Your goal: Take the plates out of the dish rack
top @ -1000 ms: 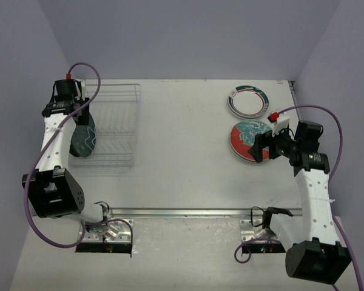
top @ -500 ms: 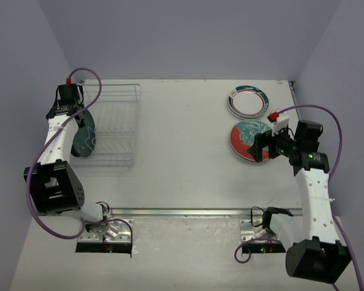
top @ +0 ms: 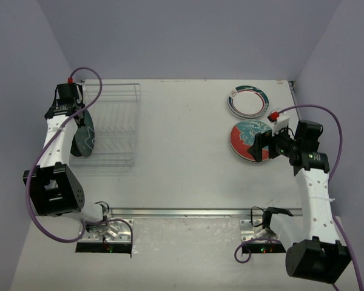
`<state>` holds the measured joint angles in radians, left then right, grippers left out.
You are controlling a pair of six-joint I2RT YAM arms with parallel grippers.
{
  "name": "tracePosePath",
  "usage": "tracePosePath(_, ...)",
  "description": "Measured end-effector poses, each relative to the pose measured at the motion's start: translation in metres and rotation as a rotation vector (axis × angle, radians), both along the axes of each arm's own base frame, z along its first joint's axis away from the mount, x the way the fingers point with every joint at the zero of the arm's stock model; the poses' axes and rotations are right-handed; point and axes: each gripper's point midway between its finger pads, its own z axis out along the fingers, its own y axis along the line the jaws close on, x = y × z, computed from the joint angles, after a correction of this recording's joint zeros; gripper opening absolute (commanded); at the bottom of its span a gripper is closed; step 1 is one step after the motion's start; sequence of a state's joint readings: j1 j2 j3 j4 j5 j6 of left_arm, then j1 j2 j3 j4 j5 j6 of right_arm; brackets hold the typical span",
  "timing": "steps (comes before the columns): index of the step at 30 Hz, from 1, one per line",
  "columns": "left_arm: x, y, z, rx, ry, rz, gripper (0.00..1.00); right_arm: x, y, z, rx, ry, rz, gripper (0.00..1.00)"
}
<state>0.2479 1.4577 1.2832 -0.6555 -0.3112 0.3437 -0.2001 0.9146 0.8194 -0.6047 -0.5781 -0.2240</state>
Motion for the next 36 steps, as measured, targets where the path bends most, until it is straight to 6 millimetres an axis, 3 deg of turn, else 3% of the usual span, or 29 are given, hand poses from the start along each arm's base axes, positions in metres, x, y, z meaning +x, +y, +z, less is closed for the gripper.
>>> tracePosePath(6, 0.002, -0.007, 0.028, 0.015, -0.006, -0.026, 0.00, 0.001, 0.001, 0.005, 0.007, -0.007, -0.003, 0.99)
tracePosePath(12, 0.018, -0.020, 0.094, 0.061, -0.124, -0.067, 0.00, 0.003, 0.001, 0.011, 0.014, -0.017, -0.003, 0.99)
tracePosePath(18, 0.034, -0.063, 0.151, 0.005, -0.271, -0.193, 0.00, 0.005, 0.004, 0.014, 0.036, -0.016, 0.002, 0.99)
tracePosePath(23, 0.027, -0.119, 0.177, -0.197, -0.342, -0.418, 0.00, 0.004, 0.018, 0.013, 0.129, 0.026, 0.039, 0.99)
tracePosePath(29, -0.013, -0.205, 0.172, -0.514, -0.309, -0.747, 0.00, -0.002, 0.054, 0.018, 0.348, 0.144, 0.138, 0.98)
tracePosePath(33, -0.046, -0.261, 0.139, -0.752, -0.181, -0.916, 0.00, -0.009, 0.093, 0.028, 0.448, 0.198, 0.259, 0.97)
tracePosePath(36, -0.066, -0.287, 0.110, -0.855, -0.061, -0.967, 0.00, -0.019, 0.125, 0.034, 0.471, 0.228, 0.363, 0.95)
